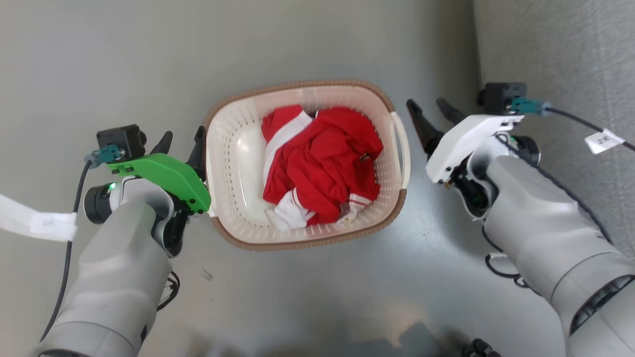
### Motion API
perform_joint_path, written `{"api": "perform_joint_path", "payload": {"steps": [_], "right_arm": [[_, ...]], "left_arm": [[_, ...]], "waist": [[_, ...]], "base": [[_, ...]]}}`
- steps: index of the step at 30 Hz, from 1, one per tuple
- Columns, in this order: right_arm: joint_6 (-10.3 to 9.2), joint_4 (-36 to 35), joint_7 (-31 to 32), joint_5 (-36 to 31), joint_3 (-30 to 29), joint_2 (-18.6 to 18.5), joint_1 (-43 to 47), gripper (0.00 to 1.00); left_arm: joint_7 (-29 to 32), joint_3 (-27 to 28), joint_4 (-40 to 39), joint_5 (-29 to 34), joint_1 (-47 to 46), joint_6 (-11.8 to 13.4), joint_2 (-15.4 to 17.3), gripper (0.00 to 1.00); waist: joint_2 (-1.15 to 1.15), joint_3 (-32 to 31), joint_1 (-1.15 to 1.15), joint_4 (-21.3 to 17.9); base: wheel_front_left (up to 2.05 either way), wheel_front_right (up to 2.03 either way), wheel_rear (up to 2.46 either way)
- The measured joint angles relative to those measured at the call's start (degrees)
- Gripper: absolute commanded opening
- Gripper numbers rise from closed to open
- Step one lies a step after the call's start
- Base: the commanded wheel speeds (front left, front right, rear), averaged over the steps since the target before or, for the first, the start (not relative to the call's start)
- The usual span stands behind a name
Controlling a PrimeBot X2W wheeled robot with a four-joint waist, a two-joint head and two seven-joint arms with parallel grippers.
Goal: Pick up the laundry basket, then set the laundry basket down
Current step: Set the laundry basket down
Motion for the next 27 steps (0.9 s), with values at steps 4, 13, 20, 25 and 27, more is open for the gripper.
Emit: {"api": "perform_joint_path", "payload": {"steps": [4,13,20,25,27], "right_arm": [[0.0,-2.85,-0.01,-0.56,-2.14,-1.35,0.73,1.0],[-0.01,-9.17,-0.01,-6.42,-6.78,-3.76,3.91,1.0],[-1.14,-14.83,-0.14,-11.43,-10.53,-5.39,6.89,1.0],[-2.26,-19.01,-0.18,-14.45,-13.57,-6.02,11.51,1.0],[-2.76,-20.69,-0.18,-15.51,-14.67,-6.17,13.29,1.0]], "left_arm": [[0.0,1.37,-2.59,1.22,1.59,0.0,0.76,1.0],[0.0,7.5,-11.12,4.68,5.09,0.02,3.19,1.0],[-0.01,11.46,-17.15,7.57,9.75,0.69,3.78,1.0],[-0.01,14.5,-22.62,10.76,13.56,1.34,3.83,1.0],[-0.01,15.4,-24.62,11.99,15.21,1.44,3.82,1.0]], "waist": [[0.0,-2.96,0.0,-0.09],[0.0,-10.04,0.0,-0.02],[0.0,-14.91,0.0,0.09],[0.0,-19.02,0.0,0.23],[0.0,-20.67,0.0,0.31]], "base": [[0.0,0.0,0.0],[0.0,0.0,0.0],[0.0,0.0,0.0],[0.0,0.0,0.0],[0.0,0.0,0.0]]}}
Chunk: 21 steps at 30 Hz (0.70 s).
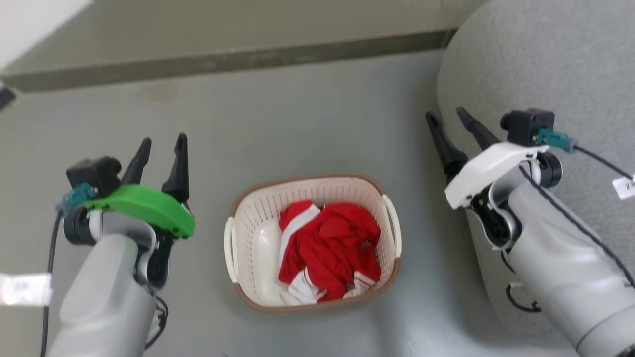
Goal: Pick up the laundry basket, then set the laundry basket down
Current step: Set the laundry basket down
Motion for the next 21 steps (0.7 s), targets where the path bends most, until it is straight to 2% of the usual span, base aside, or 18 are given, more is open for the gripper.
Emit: {"api": "perform_joint_path", "payload": {"steps": [11,16,21], "right_arm": [[-2.0,-9.23,-0.01,-6.09,-5.05,-0.34,8.83,1.0],[-3.44,-12.95,-0.01,-8.51,-7.58,-0.67,12.11,1.0],[-3.91,-16.27,-0.01,-10.35,-9.15,-1.11,14.16,1.0]], "left_arm": [[0.0,5.0,-10.94,5.79,9.73,1.68,0.16,1.0],[0.0,6.36,-14.21,7.35,14.02,2.23,-0.24,1.0],[0.0,7.83,-17.89,9.06,16.97,2.47,-0.85,1.0]], "waist": [[0.0,-8.21,0.0,0.21],[0.0,-10.89,0.0,0.24],[0.0,-12.47,0.0,0.14]], "base": [[0.0,0.0,0.0],[0.0,0.0,0.0],[0.0,0.0,0.0]]}}
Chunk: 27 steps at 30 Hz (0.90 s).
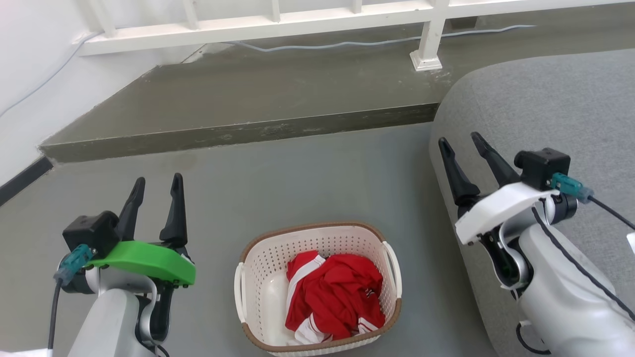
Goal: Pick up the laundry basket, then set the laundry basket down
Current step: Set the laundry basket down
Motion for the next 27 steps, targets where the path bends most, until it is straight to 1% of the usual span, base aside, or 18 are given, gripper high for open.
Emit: {"api": "perform_joint_path", "payload": {"steps": [6,16,27], "right_arm": [[-0.59,-2.81,-0.02,-1.92,-2.04,-0.2,3.29,1.0],[-0.58,-5.48,-0.08,-4.01,-3.8,-0.05,5.83,1.0],[-0.43,-6.79,-0.08,-5.42,-5.14,0.75,7.73,1.0]], "left_arm": [[0.0,1.37,-3.56,2.16,2.77,0.49,-0.41,1.0],[0.0,2.55,-6.22,3.66,5.48,0.48,-1.44,1.0],[0.0,3.35,-8.0,4.22,7.34,0.38,-2.03,1.0]], "waist": [[0.0,-0.1,0.0,-0.08],[0.0,0.19,0.0,0.03],[0.0,0.35,0.0,-0.12]], "base": [[0.0,0.0,0.0],[0.0,0.0,0.0],[0.0,0.0,0.0]]}}
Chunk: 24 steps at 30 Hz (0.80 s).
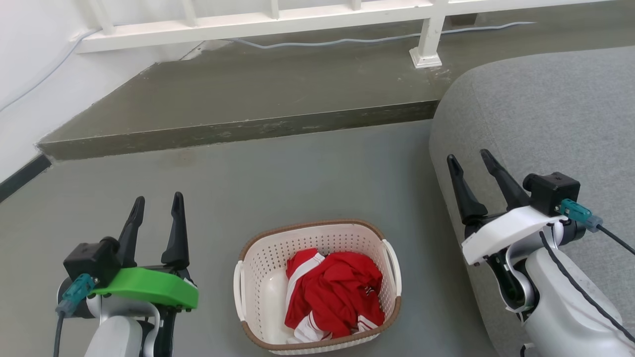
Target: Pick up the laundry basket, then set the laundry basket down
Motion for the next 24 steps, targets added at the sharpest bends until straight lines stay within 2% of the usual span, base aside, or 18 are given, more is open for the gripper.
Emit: {"api": "perform_joint_path", "payload": {"steps": [7,8,15,24], "right_arm": [[0.11,-0.55,0.0,-0.8,-0.86,0.19,0.75,1.0],[0.15,-0.55,0.0,-0.94,-0.94,0.22,0.97,0.0],[0.04,2.05,0.36,-0.19,-0.54,1.72,4.74,0.0],[0.62,1.88,1.96,5.61,-3.15,2.18,4.72,0.0]], "left_arm": [[0.0,0.18,-0.59,0.96,0.86,-0.32,-0.27,1.0],[0.0,0.15,-0.58,0.94,1.01,-0.63,-0.31,0.0],[0.36,-0.22,2.76,0.47,2.92,-0.63,-1.26,0.0],[2.46,1.32,3.21,-5.68,2.91,-0.75,-1.38,0.0]], "waist": [[0.0,0.12,0.0,-0.26],[0.0,0.11,0.0,-0.3],[0.0,0.1,0.0,-0.29],[0.0,-0.22,0.0,0.07]], "base": [[0.0,0.0,0.0],[0.0,0.0,0.0],[0.0,0.0,0.0],[0.0,0.0,0.0]]}}
